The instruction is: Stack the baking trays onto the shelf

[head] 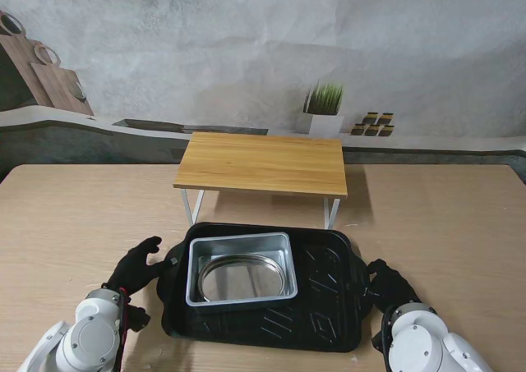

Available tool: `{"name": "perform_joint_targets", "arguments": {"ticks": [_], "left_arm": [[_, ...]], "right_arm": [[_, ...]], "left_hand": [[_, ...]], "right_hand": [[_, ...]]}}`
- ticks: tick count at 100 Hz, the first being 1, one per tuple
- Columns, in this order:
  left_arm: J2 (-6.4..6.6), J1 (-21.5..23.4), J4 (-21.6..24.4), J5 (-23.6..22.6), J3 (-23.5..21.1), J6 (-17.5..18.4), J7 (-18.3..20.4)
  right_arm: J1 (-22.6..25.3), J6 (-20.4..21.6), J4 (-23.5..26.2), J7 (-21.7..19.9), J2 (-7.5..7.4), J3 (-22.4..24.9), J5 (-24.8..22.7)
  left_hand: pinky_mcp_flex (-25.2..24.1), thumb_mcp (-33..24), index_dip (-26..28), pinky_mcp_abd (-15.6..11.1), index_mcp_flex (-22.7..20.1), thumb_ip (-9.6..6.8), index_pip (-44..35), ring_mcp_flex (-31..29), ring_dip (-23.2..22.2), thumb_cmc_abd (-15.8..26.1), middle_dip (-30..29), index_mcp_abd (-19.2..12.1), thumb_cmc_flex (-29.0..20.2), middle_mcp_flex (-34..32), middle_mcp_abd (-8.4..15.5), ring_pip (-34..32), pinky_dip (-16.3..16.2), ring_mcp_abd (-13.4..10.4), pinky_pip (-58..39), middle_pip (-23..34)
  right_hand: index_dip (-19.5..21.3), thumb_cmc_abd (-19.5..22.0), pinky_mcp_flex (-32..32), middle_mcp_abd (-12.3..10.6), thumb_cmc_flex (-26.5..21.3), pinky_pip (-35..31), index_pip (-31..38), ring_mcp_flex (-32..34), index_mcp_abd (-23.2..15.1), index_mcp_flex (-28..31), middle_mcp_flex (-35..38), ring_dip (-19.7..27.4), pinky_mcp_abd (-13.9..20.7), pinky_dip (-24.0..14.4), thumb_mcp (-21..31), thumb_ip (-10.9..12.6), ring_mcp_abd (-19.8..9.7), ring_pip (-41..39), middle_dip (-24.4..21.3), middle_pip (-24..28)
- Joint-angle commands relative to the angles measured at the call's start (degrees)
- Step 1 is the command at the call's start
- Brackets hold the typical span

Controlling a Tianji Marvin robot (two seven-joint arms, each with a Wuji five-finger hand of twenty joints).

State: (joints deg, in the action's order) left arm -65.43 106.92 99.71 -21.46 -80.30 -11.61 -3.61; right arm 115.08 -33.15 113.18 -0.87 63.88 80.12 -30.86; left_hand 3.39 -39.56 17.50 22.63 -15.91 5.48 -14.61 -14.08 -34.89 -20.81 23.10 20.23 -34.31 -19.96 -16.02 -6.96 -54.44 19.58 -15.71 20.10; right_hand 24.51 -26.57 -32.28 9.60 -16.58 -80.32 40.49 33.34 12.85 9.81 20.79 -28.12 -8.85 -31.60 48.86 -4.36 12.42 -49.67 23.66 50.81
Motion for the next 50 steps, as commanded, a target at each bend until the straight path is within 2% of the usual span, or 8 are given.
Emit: {"name": "perform_joint_targets", "arguments": {"ticks": [1, 21, 30, 50], "left_arm": [[-0.06, 0.83, -0.06, -0.38, -0.23, 0.09, 0.59], [-0.28, 1.43, -0.08, 0.38, -0.56, -0.14, 0.06], [-0.29, 1.30, -0.05, 1.18, -0.37, -0.68, 0.35], [-0.29, 0.56, 0.19, 1.89, 0.84, -2.30, 0.85]], "right_arm": [[1.68, -0.64, 1.00, -0.65, 0.46, -0.18, 0.07], [3.42, -1.15, 1.70, -0.45, 0.60, 0.44, 1.17], [3.39, -1.57, 1.47, -0.96, 0.54, 0.36, 1.85], [2.40, -2.33, 0.81, -1.54, 0.35, -0.64, 1.52]], "left_hand": [[0.34, -1.34, 0.71, 0.97, 0.89, 0.17, -0.97, -0.06, -0.95, -1.05, 0.70, 1.89, 1.05, -0.29, -0.78, -0.17, -1.06, 0.41, -0.88, 1.14], [1.16, -0.99, 1.69, 2.00, -2.23, 0.36, -3.15, -1.67, -1.29, -0.65, 0.65, 2.65, 1.64, -2.62, -1.78, -0.74, -1.84, 1.78, -1.33, 1.41], [2.01, -0.77, 2.30, 2.43, -3.48, 0.41, -4.30, -2.62, -1.67, -0.41, 0.72, 2.96, 1.69, -4.04, -2.14, -1.15, -2.41, 2.40, -1.81, 1.55], [5.29, -1.47, 5.63, 3.80, -4.43, 0.38, -9.53, -5.84, -5.31, -0.77, 3.00, 3.89, 1.41, -7.58, -3.09, -4.64, -6.38, 4.82, -4.21, 4.36]], "right_hand": [[0.15, -1.99, -2.77, 1.53, 1.92, -4.14, 4.42, 2.87, 1.39, 2.29, 1.66, -1.07, 1.77, 1.20, 0.40, 0.37, 2.28, -1.95, 0.99, 2.62], [2.73, -1.60, -8.30, 1.44, 2.08, -8.82, 7.90, 9.18, 1.52, 7.08, 7.52, -2.41, 2.68, 1.18, 0.30, 0.40, 3.13, -6.39, 2.33, 5.75], [4.17, -1.53, -10.40, 0.72, 2.07, -10.82, 9.28, 11.60, 0.75, 9.15, 10.05, -2.73, 2.99, 1.24, 0.31, 0.42, 2.96, -7.99, 2.91, 7.02], [10.84, -2.42, -13.91, -1.46, 1.19, -14.56, 13.26, 15.07, -1.36, 10.90, 13.06, -2.99, 4.91, 3.01, 1.03, 0.44, 1.87, -11.51, 4.68, 10.58]]}}
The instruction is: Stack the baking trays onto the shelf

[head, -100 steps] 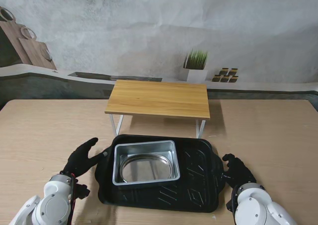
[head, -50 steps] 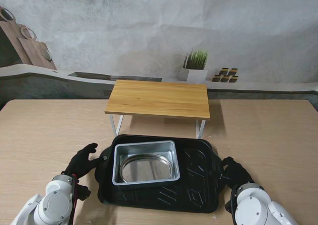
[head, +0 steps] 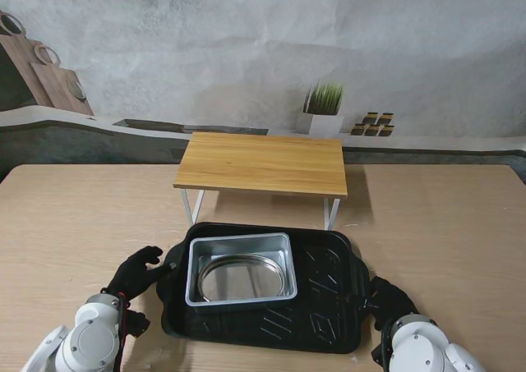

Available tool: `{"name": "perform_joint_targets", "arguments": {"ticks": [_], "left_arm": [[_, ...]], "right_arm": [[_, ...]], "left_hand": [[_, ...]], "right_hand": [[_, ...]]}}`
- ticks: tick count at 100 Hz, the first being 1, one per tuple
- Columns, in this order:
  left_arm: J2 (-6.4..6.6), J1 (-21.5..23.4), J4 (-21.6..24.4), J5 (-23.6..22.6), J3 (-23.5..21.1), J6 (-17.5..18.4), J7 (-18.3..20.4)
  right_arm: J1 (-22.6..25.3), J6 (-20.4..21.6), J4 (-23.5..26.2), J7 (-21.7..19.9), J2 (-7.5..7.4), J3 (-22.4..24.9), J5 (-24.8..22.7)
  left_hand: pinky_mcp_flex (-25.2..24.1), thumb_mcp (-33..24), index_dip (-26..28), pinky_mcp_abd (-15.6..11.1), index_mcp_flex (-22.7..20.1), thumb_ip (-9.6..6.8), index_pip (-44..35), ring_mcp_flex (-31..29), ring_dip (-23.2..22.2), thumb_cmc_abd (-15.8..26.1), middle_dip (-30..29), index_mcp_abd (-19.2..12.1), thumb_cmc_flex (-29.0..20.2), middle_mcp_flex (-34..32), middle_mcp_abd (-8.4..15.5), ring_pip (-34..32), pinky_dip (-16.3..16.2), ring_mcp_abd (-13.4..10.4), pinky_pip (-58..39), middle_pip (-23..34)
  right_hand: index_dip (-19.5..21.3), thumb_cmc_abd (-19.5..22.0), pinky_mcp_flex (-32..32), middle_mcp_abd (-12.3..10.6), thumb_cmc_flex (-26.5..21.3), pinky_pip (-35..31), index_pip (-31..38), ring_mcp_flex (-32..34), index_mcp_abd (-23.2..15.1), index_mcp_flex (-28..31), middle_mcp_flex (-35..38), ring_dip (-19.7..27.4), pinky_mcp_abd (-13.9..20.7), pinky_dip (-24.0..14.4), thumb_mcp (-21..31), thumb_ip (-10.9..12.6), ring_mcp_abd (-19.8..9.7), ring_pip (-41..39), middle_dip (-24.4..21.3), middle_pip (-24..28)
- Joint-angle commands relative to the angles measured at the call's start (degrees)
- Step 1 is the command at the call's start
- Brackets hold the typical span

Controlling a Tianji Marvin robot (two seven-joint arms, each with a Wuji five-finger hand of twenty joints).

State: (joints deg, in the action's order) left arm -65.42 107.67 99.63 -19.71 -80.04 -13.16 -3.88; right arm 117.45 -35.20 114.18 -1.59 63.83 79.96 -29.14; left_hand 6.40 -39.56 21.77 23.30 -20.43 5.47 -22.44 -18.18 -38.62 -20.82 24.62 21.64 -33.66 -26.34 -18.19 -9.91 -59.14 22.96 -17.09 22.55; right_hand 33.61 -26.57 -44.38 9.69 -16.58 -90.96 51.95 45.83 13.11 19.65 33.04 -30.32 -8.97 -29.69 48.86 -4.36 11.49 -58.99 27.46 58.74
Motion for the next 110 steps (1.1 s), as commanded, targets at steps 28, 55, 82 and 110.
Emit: {"name": "perform_joint_targets", "arguments": {"ticks": [28, 55, 82, 110], "left_arm": [[-0.25, -0.65, 0.80, 2.20, 1.41, -2.15, 2.44], [0.33, -0.91, 2.03, -0.29, 2.38, -5.51, 4.29], [0.50, -2.71, 1.13, -2.29, 4.38, -7.40, 4.47], [0.43, -3.11, 0.93, -2.80, 4.89, -6.68, 3.85]], "right_arm": [[-0.33, -0.21, -0.26, -2.66, -0.11, -0.63, -0.61], [-0.85, -1.53, 0.20, -7.74, -1.61, -0.71, -5.33], [-2.80, -1.50, -1.43, -9.81, -2.32, -1.92, -8.82], [-3.38, 0.67, -2.38, -4.71, -0.93, -2.07, -4.69]], "left_hand": [[0.36, -5.56, 4.35, 5.86, -0.63, 0.98, -8.38, -6.68, -3.26, -3.39, 5.75, 4.58, 1.67, -7.29, -2.14, -18.46, 10.57, 6.64, -40.78, 8.05], [10.35, -9.09, 8.23, 11.18, -2.40, 0.97, -15.23, -19.12, -6.79, -6.06, 11.25, 5.92, 0.47, -19.38, -0.20, -31.35, 10.71, 9.40, -54.34, 17.76], [16.17, -10.37, 13.24, 10.81, -1.25, 4.17, -24.25, -25.26, -10.10, -10.15, 20.53, 4.99, -9.91, -24.76, 4.28, -39.30, 9.65, 7.32, -60.75, 24.24], [20.89, -4.88, 15.69, 11.90, -2.68, 3.68, -33.93, -30.61, -10.70, -11.50, 24.01, 2.91, -24.37, -33.31, 7.23, -42.80, 8.62, 7.40, -63.50, 23.24]], "right_hand": [[4.55, -3.19, -3.46, -1.71, 0.93, -5.06, 3.09, 5.03, -1.95, 2.29, 2.60, -0.80, 6.53, 2.01, 2.01, 0.19, 2.58, -3.72, 1.22, 3.65], [9.29, -2.59, -7.83, -7.68, 1.88, -15.84, 5.62, 9.37, -8.51, 4.41, 6.57, -4.70, 14.75, 0.58, -1.68, 0.73, -3.42, -17.62, 5.44, 10.05], [15.88, -7.25, -8.51, -14.43, -4.60, -18.57, 12.46, 11.12, -16.24, 4.71, 8.82, -6.14, 18.18, 0.00, 8.75, -1.14, -7.42, -23.68, 12.03, 13.31], [4.40, -11.97, -13.69, -8.92, -25.83, -15.10, 16.78, 19.38, -19.23, 12.82, 18.72, 0.04, 9.82, 2.94, 17.54, -6.11, -2.83, -14.35, -0.59, 7.34]]}}
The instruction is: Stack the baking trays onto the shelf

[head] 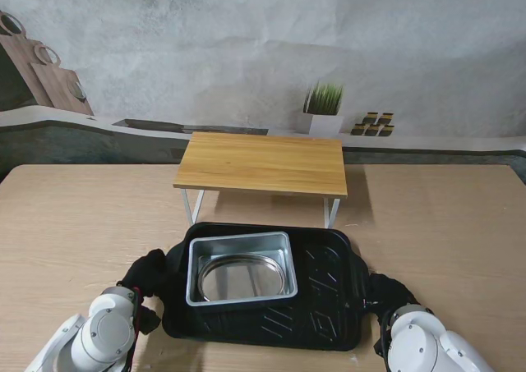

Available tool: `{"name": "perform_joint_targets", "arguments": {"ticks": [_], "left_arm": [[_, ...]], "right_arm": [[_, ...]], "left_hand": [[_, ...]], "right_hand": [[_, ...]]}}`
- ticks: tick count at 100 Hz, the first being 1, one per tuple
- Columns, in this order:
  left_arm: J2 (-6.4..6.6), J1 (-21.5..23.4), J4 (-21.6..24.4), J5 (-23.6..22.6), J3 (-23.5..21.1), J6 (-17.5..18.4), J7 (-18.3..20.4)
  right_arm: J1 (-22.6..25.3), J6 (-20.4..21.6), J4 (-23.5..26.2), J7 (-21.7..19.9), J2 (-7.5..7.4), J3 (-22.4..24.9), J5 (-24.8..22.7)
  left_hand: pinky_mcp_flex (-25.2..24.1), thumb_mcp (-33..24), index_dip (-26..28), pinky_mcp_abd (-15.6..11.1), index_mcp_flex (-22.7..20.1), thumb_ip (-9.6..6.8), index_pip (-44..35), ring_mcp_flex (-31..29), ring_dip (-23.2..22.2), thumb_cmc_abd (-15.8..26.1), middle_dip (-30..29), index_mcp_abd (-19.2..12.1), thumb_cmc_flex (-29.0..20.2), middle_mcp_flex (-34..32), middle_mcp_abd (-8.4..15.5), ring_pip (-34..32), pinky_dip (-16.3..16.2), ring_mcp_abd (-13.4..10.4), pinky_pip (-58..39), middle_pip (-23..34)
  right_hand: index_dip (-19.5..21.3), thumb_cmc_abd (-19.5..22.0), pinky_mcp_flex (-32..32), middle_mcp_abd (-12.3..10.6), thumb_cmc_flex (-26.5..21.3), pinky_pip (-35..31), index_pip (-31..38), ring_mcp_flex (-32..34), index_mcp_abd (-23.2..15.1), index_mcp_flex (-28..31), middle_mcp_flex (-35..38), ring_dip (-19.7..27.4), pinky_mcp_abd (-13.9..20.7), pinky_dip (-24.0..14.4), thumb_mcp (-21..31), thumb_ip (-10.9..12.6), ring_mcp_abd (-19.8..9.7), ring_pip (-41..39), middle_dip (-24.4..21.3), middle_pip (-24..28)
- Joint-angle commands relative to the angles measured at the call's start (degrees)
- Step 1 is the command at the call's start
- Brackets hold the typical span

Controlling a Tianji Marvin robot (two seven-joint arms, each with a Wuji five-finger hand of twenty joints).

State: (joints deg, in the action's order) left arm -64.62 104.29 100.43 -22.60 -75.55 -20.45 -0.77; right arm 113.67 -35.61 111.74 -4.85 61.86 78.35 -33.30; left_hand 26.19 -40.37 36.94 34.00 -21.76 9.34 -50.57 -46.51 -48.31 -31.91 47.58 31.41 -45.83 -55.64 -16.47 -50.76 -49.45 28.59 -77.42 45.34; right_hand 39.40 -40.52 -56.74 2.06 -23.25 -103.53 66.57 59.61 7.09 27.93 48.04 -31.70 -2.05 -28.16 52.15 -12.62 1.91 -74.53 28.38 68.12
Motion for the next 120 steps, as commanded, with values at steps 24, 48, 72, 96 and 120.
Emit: {"name": "perform_joint_targets", "arguments": {"ticks": [24, 48, 72, 96, 120], "left_arm": [[-0.82, 0.97, 1.03, 2.21, -0.28, 2.09, -0.52], [-0.66, 2.06, 3.08, 3.39, -1.32, 3.37, 0.37], [-0.34, 3.26, 5.13, 3.49, -2.62, 5.09, 1.59], [0.15, 4.23, 7.39, 3.66, -4.05, 5.77, 3.76], [0.22, 3.26, 7.10, 3.23, -3.87, 4.85, 4.18]], "right_arm": [[0.37, 0.92, 1.11, 0.13, 1.88, 0.38, 5.32], [0.51, 0.22, 2.24, 0.65, 2.34, 1.06, 8.82], [1.30, 0.74, 3.61, 2.19, 2.80, 1.47, 9.66], [1.84, 0.23, 5.51, 2.82, 3.03, 1.92, 10.16], [0.63, -1.72, 5.51, 1.78, 2.76, 1.44, 9.62]], "left_hand": [[3.46, -4.80, -1.11, 3.07, -3.39, -0.21, -7.90, -4.65, -0.61, -0.57, 0.28, -6.12, -13.40, -5.94, 4.16, -2.13, -1.09, 2.69, -4.10, -0.62], [5.49, -4.59, -2.63, 3.56, -4.83, -0.24, -7.68, -6.86, -1.63, -0.48, 1.70, -6.13, -13.61, -6.87, 2.94, -4.55, -1.16, 2.96, -5.41, 0.45], [5.17, -4.55, -2.55, 3.38, -5.10, -0.19, -8.00, -6.55, -2.02, -0.27, 2.05, -6.67, -13.92, -6.63, 2.82, -4.71, -1.03, 2.83, -5.30, 0.65], [5.91, -3.83, -3.20, 3.75, -6.68, -0.18, -7.56, -8.24, -3.44, 0.38, 3.39, -6.63, -13.98, -7.14, 1.88, -6.81, -1.18, 2.64, -5.85, 2.49], [7.83, -3.03, -3.33, 4.43, -9.01, -0.16, -7.64, -10.21, -4.65, 1.48, 4.27, -6.94, -14.82, -8.16, 0.88, -8.51, -1.74, 2.82, -7.28, 4.30]], "right_hand": [[-5.42, 2.95, -10.27, 4.96, -21.64, -3.91, -1.22, 14.48, -9.67, 12.07, 11.04, 1.18, 1.95, 2.42, 13.54, 1.90, 7.86, -0.17, -2.02, -3.90], [-7.26, 5.59, -11.95, 4.73, -21.07, -11.56, -2.17, 15.36, -8.28, 13.16, 13.29, -4.86, 9.36, -0.54, 10.85, 2.69, 5.03, -12.41, 4.61, 0.41], [-6.29, 6.28, -12.49, 3.81, -21.09, -13.93, -1.77, 15.46, -8.76, 13.90, 14.95, -7.40, 11.26, -2.30, 9.81, 3.20, 3.22, -16.07, 8.09, 1.24], [-6.24, 5.91, -13.09, 3.21, -20.70, -16.41, -2.14, 15.50, -7.20, 14.65, 17.23, -10.42, 13.34, -4.50, 10.25, 3.80, 1.01, -19.85, 10.63, 1.95], [-6.44, 6.42, -14.15, 2.51, -20.46, -16.45, -2.32, 15.56, -7.71, 14.84, 19.40, -14.47, 17.15, -11.77, 9.52, 4.44, -1.44, -23.44, 14.38, 2.13]]}}
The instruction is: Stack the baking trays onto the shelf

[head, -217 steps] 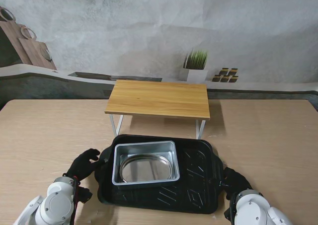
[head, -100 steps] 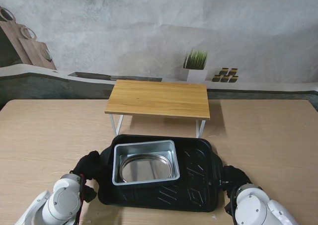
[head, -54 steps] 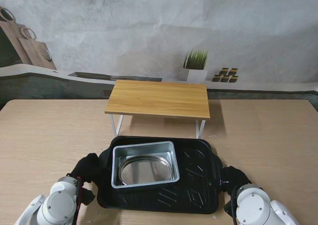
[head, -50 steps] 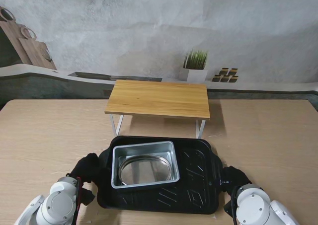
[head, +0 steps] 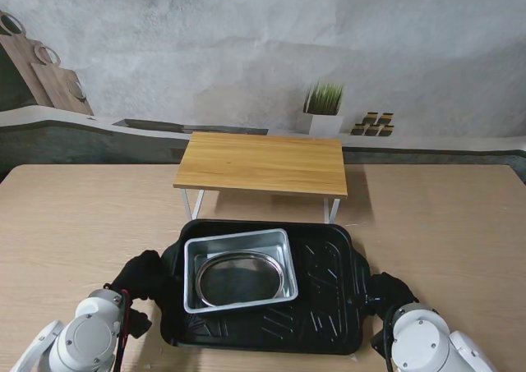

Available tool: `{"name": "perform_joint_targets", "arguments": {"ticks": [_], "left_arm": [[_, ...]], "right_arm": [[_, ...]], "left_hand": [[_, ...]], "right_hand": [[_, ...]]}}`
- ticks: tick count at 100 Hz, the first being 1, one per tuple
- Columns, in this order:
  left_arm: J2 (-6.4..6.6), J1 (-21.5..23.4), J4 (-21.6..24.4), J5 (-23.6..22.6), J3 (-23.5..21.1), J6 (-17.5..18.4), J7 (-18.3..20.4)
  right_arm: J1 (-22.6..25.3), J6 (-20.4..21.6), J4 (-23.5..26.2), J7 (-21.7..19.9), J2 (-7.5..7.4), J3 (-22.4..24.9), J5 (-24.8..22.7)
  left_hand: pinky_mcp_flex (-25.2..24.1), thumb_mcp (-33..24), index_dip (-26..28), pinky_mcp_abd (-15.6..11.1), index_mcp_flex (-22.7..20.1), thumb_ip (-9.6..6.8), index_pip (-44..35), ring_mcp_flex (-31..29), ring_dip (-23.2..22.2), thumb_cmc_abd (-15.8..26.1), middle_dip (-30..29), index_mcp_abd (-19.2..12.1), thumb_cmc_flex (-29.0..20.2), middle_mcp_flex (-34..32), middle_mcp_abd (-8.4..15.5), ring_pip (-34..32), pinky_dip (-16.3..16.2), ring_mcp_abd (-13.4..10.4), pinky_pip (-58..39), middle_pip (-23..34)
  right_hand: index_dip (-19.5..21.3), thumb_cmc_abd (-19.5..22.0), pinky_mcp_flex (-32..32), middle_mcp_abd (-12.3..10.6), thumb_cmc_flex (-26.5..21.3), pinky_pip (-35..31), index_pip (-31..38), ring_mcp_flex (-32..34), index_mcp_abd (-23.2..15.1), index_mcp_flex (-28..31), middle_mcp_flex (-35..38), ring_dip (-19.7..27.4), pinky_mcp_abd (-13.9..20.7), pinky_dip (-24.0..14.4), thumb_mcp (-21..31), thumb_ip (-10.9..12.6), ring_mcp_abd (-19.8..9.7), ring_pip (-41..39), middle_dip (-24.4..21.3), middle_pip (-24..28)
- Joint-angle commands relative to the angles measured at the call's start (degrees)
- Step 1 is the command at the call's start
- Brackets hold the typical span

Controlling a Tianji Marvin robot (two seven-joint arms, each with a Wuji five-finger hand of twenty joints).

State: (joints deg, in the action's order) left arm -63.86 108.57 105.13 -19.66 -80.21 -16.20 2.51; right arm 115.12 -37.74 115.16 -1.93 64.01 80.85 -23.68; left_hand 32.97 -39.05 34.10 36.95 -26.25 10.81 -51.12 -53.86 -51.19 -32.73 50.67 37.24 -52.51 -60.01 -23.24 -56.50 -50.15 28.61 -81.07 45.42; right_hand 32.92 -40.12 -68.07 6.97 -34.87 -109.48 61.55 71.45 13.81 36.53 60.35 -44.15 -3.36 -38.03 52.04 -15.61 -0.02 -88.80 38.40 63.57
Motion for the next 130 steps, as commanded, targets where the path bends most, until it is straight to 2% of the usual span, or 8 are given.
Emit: {"name": "perform_joint_targets", "arguments": {"ticks": [1, 22, 36, 55, 67, 81, 103, 130], "left_arm": [[-0.56, -1.07, 2.36, 0.31, 0.82, 0.55, 0.85], [-0.83, -1.78, 1.58, -0.07, 1.67, 0.15, -0.48], [-0.90, -1.85, 1.38, -0.31, 1.87, 0.37, -0.95], [-0.76, -1.97, 1.10, -1.15, 1.93, 0.46, -0.66], [-0.86, -2.07, 0.97, -1.30, 2.11, 0.43, -1.16], [-0.98, -2.21, 0.91, -1.29, 2.38, 0.11, -1.64], [-1.24, -2.44, 0.90, -0.64, 3.00, -0.73, -2.44], [-1.32, -2.82, 1.36, 0.16, 3.20, -1.92, -2.33]], "right_arm": [[-0.90, 0.34, 2.03, -1.18, 0.59, -1.11, -0.08], [-1.54, 0.24, 1.02, -2.36, 0.06, -1.78, -2.78], [-1.47, 0.24, 1.16, -3.09, -0.14, -1.59, -2.95], [-1.52, -0.10, 1.20, -3.44, -0.20, -1.45, -2.63], [-1.46, 0.06, 1.09, -3.38, -0.18, -1.39, -2.54], [-1.36, 0.52, 1.05, -4.36, -0.49, -1.28, -3.24], [-2.28, 0.56, -0.13, -1.48, 0.39, -2.01, -1.52], [-3.04, -1.04, -0.18, 1.91, 1.99, -1.44, 5.50]], "left_hand": [[1.08, -4.26, -0.51, 1.52, -4.63, -1.62, -7.08, -2.88, -1.82, 2.37, 1.21, -12.79, -8.21, -3.78, 7.61, -2.80, -1.06, 2.85, -3.66, 4.28], [-0.49, -2.99, -0.97, 1.80, -8.42, -2.05, -6.58, -1.40, -0.75, 2.90, 0.18, -15.70, -9.45, -4.08, 7.73, 0.80, -0.79, 3.81, -2.08, 1.65], [-1.66, -2.40, -0.83, 1.75, -11.23, -2.11, -5.71, 0.04, 1.07, 3.06, -1.90, -17.88, -8.98, -4.64, 7.07, 4.12, -0.28, 4.62, -0.99, -2.02], [-5.02, -2.15, 1.04, 0.13, -13.20, -2.00, -3.80, 4.77, 4.42, 3.13, -4.40, -21.61, -7.84, -2.79, 7.57, 9.65, 0.65, 4.45, 0.97, -9.09], [-6.08, -1.99, 1.63, 0.01, -13.50, -2.11, -3.32, 6.26, 5.94, 3.15, -5.05, -22.81, -8.03, -2.19, 7.75, 11.80, 0.89, 4.37, 1.73, -12.56], [-6.16, -1.61, 2.14, -0.06, -12.98, -2.14, -3.22, 6.78, 6.91, 3.46, -6.81, -23.15, -8.31, -1.67, 7.08, 12.79, 0.89, 3.93, 1.80, -15.99], [-1.76, -0.37, 2.23, 1.01, -12.02, -2.48, -3.76, 2.76, 7.82, 4.13, -10.88, -22.80, -9.40, -2.49, 4.51, 11.08, 0.87, 3.65, 0.62, -15.65], [5.03, 3.56, 2.34, 1.51, -8.22, -3.22, -5.26, -4.34, 2.79, 7.05, -6.51, -20.07, -12.58, -3.82, 6.18, 0.65, -0.30, 2.48, -6.08, -1.54]], "right_hand": [[0.05, 6.05, -2.83, -2.41, -8.85, -10.50, 2.70, 3.71, -14.46, 6.24, 7.09, -2.02, 18.46, -1.92, 9.62, 7.44, 0.51, -9.17, 4.37, 6.67], [1.37, 5.54, -1.29, -6.12, -6.10, -7.51, 1.74, 3.69, -19.69, 6.96, 7.87, 1.88, 13.06, 3.77, 11.00, 7.48, 5.13, -0.68, 1.75, 2.83], [2.66, 4.60, 0.72, -6.93, -4.97, 0.70, 0.81, 3.49, -21.50, 8.16, 8.01, 10.52, 2.36, 9.04, 13.11, 7.71, 9.94, 13.63, -5.74, -1.18], [4.45, 4.29, 3.80, -5.04, -3.93, 13.20, -0.56, 1.30, -24.30, 8.85, 5.95, 19.27, -7.89, 14.80, 14.69, 7.96, 14.03, 32.12, -14.04, -8.51], [2.21, 5.15, 8.39, -2.93, -2.59, 16.99, -3.46, -3.34, -24.19, 7.14, 3.34, 20.67, -9.43, 15.94, 13.58, 7.46, 14.81, 37.30, -19.27, -14.12], [-7.66, 4.00, 12.71, -2.96, -0.63, 17.67, -8.57, -7.53, -16.44, -1.75, -3.07, 19.45, -7.75, 13.90, 12.79, 7.88, 13.27, 36.85, -17.64, -13.99], [-9.12, -0.62, 3.14, -1.67, -12.57, 13.97, -6.68, 0.54, -13.97, 0.46, -2.14, 18.09, 1.94, 12.39, 14.56, 3.88, 10.86, 32.00, -17.38, -9.16], [-7.47, -1.57, 0.11, 1.10, -14.34, 2.34, -5.16, 3.44, -12.39, 4.65, -1.91, 9.57, 14.12, 5.52, 20.31, 0.92, 9.46, 16.68, -15.92, -4.36]]}}
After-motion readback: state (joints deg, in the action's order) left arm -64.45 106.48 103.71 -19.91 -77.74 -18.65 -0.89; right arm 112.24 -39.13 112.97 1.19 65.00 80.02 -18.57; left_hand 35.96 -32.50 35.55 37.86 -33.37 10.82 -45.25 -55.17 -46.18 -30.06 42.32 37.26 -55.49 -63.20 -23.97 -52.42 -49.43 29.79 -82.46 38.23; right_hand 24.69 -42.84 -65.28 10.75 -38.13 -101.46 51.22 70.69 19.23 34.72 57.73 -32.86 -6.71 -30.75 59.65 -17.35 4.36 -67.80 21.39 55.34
